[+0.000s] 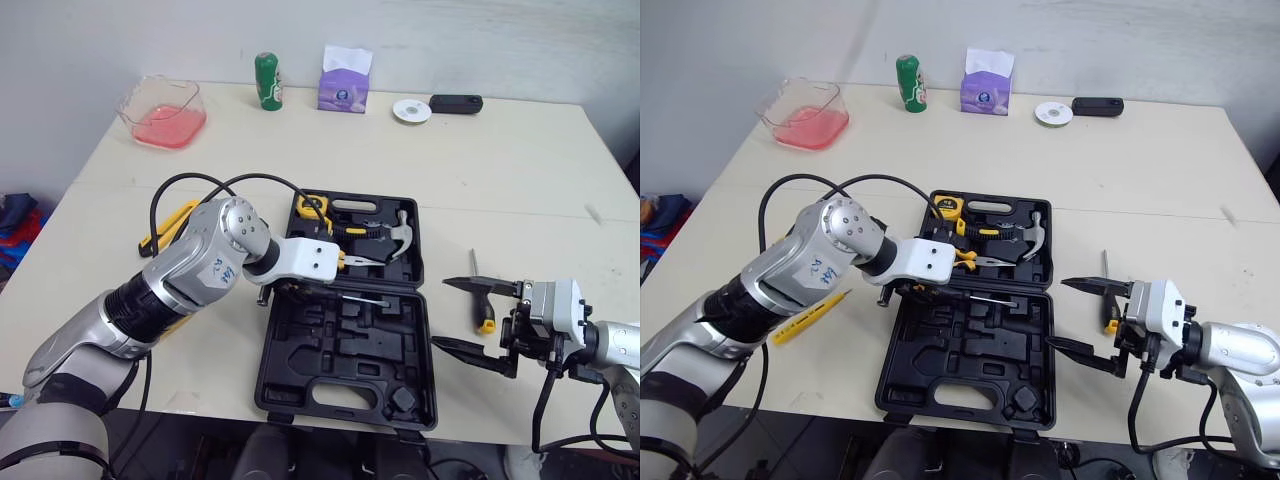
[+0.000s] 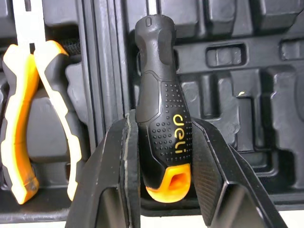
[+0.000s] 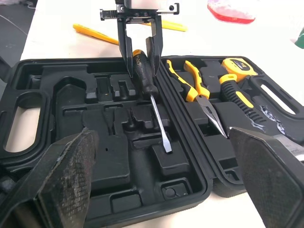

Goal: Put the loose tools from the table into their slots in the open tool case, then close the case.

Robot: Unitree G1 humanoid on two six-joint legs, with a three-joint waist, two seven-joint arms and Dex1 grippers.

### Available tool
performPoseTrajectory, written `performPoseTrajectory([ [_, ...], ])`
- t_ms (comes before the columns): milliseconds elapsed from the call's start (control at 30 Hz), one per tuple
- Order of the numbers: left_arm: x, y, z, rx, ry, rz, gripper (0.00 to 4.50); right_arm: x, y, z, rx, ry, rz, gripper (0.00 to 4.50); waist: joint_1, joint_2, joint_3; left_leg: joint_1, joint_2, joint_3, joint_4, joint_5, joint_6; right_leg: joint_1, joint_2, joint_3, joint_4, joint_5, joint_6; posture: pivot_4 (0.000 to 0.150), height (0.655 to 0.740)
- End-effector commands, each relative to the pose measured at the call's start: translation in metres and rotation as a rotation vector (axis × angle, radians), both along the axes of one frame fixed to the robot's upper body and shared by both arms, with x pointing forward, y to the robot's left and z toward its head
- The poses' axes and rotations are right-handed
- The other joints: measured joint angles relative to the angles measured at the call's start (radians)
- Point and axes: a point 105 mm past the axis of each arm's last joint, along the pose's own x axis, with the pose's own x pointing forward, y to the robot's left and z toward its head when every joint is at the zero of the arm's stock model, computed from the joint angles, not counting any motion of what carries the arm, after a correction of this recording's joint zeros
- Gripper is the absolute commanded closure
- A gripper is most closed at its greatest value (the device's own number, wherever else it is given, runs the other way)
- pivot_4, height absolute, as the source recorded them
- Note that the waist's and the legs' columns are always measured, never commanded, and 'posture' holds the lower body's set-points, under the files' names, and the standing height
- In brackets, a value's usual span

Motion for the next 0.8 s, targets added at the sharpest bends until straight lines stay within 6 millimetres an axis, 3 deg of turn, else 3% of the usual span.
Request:
performPoseTrajectory([
  [33,0.002,-0.004,0.006,-0.004,-0.033,-0.008,3.47,-0.001,0.000,0.010,-0.020,-0.056,-0.003,0.00,0.001,0.000,0.000,0.000,0.000,0.000,0.000,0.000,0.000,0.000,0.000,0.000,0.000,0.000,0.000,0.150,0.7400],
  [567,0.005,-0.004,0.003,0.003,-0.044,-0.017,3.47,-0.001,0.003,0.011,-0.013,-0.063,-0.003,0.00,0.001,0.000,0.000,0.000,0.000,-0.001,0.003,0.000,0.000,0.001,0.000,0.000,0.002,0.000,0.000,0.150,0.7400],
  [800,0.002,-0.011,0.011,-0.044,-0.054,-0.055,0.27,0.002,0.004,0.016,-0.007,-0.081,0.004,0.00,0.002,0.000,0.000,0.000,0.000,-0.001,0.005,0.000,0.000,0.001,0.000,0.000,0.003,0.000,0.000,0.150,0.7400],
])
